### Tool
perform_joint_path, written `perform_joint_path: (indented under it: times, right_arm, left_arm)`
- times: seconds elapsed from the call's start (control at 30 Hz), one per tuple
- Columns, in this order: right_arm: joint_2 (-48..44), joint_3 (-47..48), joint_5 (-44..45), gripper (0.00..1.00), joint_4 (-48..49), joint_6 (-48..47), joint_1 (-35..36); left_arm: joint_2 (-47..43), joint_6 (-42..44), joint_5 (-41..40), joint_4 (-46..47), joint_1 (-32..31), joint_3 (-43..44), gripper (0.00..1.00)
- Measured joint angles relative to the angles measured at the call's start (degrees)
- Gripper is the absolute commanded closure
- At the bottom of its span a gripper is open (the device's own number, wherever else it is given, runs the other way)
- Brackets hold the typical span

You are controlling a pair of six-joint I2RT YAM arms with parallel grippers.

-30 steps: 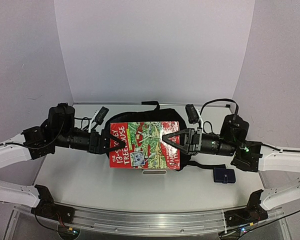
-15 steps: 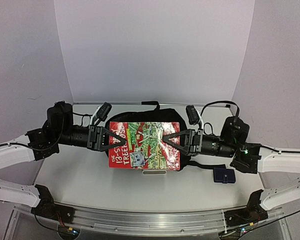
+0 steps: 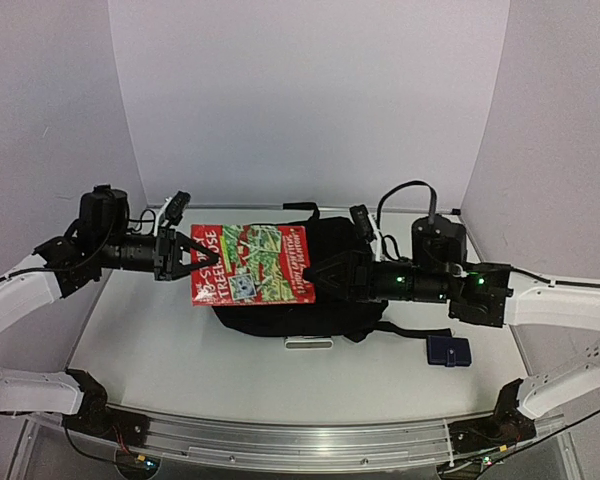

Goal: Pack the student bag
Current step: Pick up the book from the center of the board, then place the book in the student bag.

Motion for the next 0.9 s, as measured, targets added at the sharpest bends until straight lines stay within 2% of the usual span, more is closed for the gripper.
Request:
perform_joint_path:
  times: [0.23,0.47,0.7,0.9]
  right_arm:
    - [9.88,13.85,7.82,0.23,-11.63,-11.29,3.90]
    - [24.56,28.16,15.65,0.16,-20.68,-20.85,5.54]
    - [41.26,44.21,20.02,0.22,-26.64,-28.21,6.71]
    - [51.88,55.44,20.11,0.36,-29.86,-33.10,6.87]
  left_arm:
    - [2.11,9.33,-3.62,-12.24,17.02,8.08,1.00]
    - [3.97,11.35,-9.48,-15.80,31.61,8.29,1.00]
    - [0.56,13.65,-13.44,-14.14,33.73,5.06,1.00]
    - [-2.78,15.74,-15.50,-14.11,33.74,4.96,1.00]
